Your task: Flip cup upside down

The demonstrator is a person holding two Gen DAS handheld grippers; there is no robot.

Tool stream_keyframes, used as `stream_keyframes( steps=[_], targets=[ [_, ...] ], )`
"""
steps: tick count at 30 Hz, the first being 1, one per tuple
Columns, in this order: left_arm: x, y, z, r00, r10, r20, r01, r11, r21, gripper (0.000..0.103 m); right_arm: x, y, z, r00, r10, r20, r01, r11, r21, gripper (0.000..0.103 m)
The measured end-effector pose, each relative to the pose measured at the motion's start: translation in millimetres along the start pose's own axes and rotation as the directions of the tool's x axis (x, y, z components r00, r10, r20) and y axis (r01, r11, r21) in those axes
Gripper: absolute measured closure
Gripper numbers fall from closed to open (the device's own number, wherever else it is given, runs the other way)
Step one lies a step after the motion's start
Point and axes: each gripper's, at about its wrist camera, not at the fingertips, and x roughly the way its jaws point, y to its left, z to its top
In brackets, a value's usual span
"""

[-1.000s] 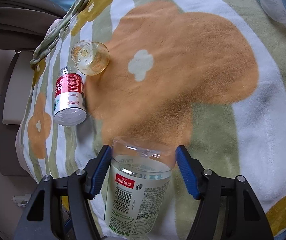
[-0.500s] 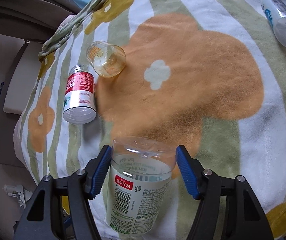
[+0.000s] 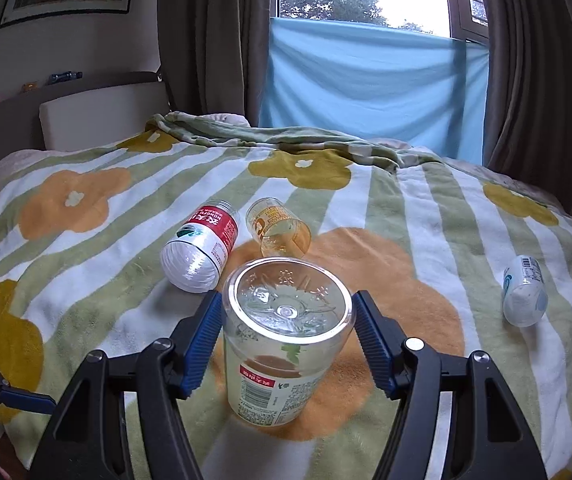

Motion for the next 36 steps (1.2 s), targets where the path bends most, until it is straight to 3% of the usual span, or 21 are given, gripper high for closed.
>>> stream_keyframes(
  steps=[21,22,25,26,36],
  targets=[
    [3.8,0.5,2.7,1.0,-0.018,0.008,0.018,1.0,-0.001,0.0,-20.3,7.0,-13.7,0.997,0.077,-0.024,-0.079,0.989,-0.124,0.042],
    [4.0,0.3,2.8,1.0,-0.019,0.009,0.019,1.0,-0.001,0.0,-19.8,6.5,-13.3,0.996,0.084,-0.029,-0.087,0.989,-0.117,0.038],
    [4.0,-1.3,3.0,1.0,-0.019,0.013,0.019,1.0,0.004,0.0,-15.3,2.6,-13.6,0.991,0.122,-0.056,-0.126,0.989,-0.071,0.007],
    [3.9,-1.6,2.7,1.0,-0.019,0.014,0.019,1.0,0.006,0.0,-14.1,1.5,-14.1,0.991,0.124,-0.058,-0.127,0.99,-0.058,0.003],
    [-2.7,-5.0,5.9,0.998,-0.015,0.062,0.014,1.0,0.017,0.0,-15.6,-2.8,-19.3,0.988,0.152,-0.032,-0.152,0.988,-0.008,0.001]
  ],
)
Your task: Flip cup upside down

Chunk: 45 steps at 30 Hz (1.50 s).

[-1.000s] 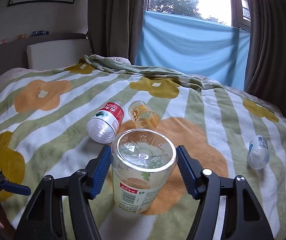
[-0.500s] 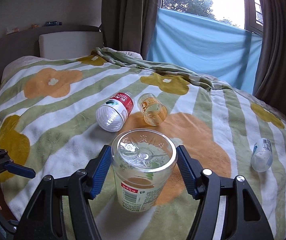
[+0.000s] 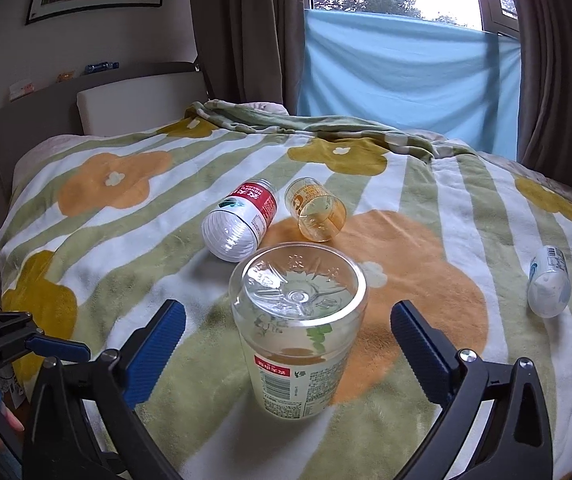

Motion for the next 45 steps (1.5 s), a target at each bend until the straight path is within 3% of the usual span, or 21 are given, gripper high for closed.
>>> stream_keyframes(
  steps=[6,11,14,16,19,22,27,30,34,39,45],
  targets=[
    [-1.9,1.9,1.1,0.999,0.028,0.025,-0.028,1.0,-0.008,0.0,-28.2,-3.4,6.5,0.999,-0.033,0.027,0.033,0.999,0.019,0.001],
    [-46.7,-14.9,21.0,0.982,0.081,0.17,-0.081,0.997,-0.005,0.0,-77.2,-7.5,24.1,0.998,-0.07,0.003,0.069,0.996,0.055,0.001],
    [-92.0,-38.0,38.5,0.953,0.105,0.285,-0.119,0.992,0.033,0.0,-122.2,-9.3,37.1,0.994,-0.09,0.058,0.084,0.992,0.095,0.001],
    [-124.8,-54.6,48.4,0.92,0.135,0.368,-0.167,0.984,0.056,0.0,-152.8,-7.3,49.1,0.989,-0.122,0.09,0.111,0.987,0.112,0.001],
    [-166.5,-67.9,57.7,0.878,0.127,0.461,-0.171,0.984,0.054,0.0,-199.3,-2.9,65.9,0.969,-0.19,0.161,0.168,0.976,0.141,0.001],
    [-197.4,-73.6,62.4,0.85,0.117,0.513,-0.152,0.988,0.027,0.0,-237.3,0.1,78.3,0.938,-0.275,0.211,0.242,0.955,0.169,0.001],
    [-233.3,-85.0,53.2,0.798,0.174,0.577,-0.2,0.98,-0.018,0.0,-270.8,4.5,78.9,0.894,-0.369,0.255,0.329,0.926,0.185,0.001],
    [-244.5,-89.0,43.9,0.771,0.186,0.609,-0.201,0.979,-0.044,0.0,-275.3,7.3,72.3,0.883,-0.386,0.268,0.345,0.92,0.187,0.001],
    [-249.8,-95.6,37.5,0.746,0.214,0.63,-0.229,0.972,-0.058,0.0,-276.3,11.7,69.4,0.866,-0.408,0.287,0.372,0.912,0.174,0.001],
    [-255.5,-102.2,33.3,0.718,0.238,0.654,-0.273,0.961,-0.049,0.0,-278.4,14.3,69.8,0.862,-0.413,0.296,0.38,0.91,0.163,0.001],
    [-253.3,-103.4,32.6,0.723,0.243,0.647,-0.281,0.959,-0.046,0.0,-279.4,13.2,69.4,0.863,-0.415,0.288,0.381,0.909,0.169,0.001]
  ],
)
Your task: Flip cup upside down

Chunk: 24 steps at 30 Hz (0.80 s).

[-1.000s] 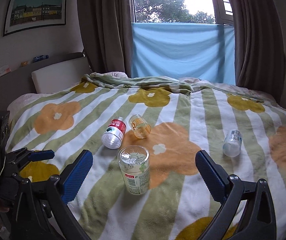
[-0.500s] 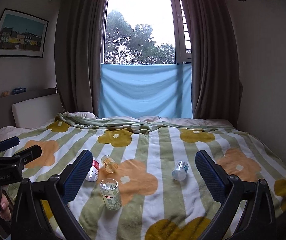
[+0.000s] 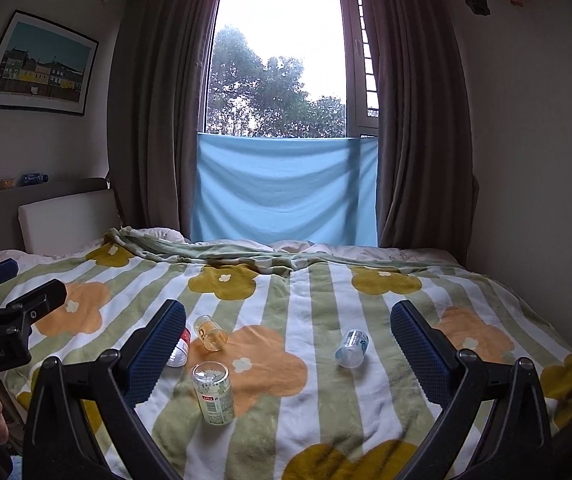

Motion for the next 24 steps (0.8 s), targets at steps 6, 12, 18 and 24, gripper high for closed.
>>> stream_keyframes(
  steps=[6,12,18,24],
  targets=[
    [2.4,-1.4,-1.3,1.0,-0.002,-0.009,0.002,1.0,-0.005,0.0,-0.4,-1.5,-0.1,1.0,-0.004,-0.004,0.004,1.0,-0.001,0.001],
    [2.8,-2.7,-3.9,1.0,0.0,-0.012,0.0,1.0,-0.007,0.0,-1.0,-4.6,-3.5,1.0,-0.009,-0.014,0.009,1.0,0.001,0.001],
    [2.5,-7.2,-2.6,1.0,-0.005,-0.011,0.005,1.0,-0.004,0.0,-2.1,-10.4,-6.2,1.0,-0.02,-0.023,0.021,1.0,0.015,0.001],
    [1.5,-9.0,-1.9,1.0,-0.007,-0.007,0.007,1.0,-0.005,0.0,-2.6,-12.9,-5.8,0.999,-0.03,-0.022,0.03,0.999,0.021,0.001]
  ],
)
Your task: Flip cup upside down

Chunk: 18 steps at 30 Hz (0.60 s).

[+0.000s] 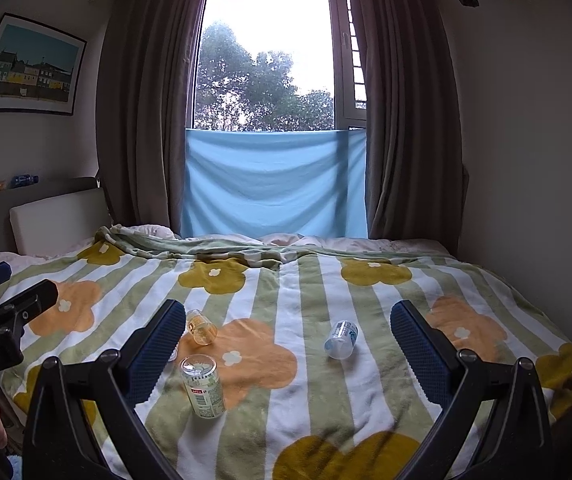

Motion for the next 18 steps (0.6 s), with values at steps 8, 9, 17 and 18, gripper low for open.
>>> stream_keyframes(
  steps=[8,9,17,18],
  targets=[
    [-0.7,-2.3,1.7,1.0,-0.007,0.005,0.007,1.0,-0.003,0.0,-0.1,-0.3,-0.3,1.0,0.001,-0.001,-0.001,1.0,0.0,0.001],
    [-0.6,-2.7,1.7,1.0,-0.006,0.002,0.006,1.0,-0.002,0.0,-0.7,-0.7,-0.3,1.0,0.0,0.0,0.0,1.0,0.0,0.001],
    [-0.6,-5.6,4.8,1.0,-0.006,0.001,0.006,1.0,0.008,0.0,0.0,-0.9,-0.3,1.0,-0.001,0.002,0.001,1.0,0.0,0.001],
    [-0.8,-5.5,4.7,1.0,-0.005,0.002,0.005,1.0,0.008,0.0,0.0,-1.0,-0.3,1.0,-0.001,0.001,0.001,1.0,0.0,0.001]
  ],
)
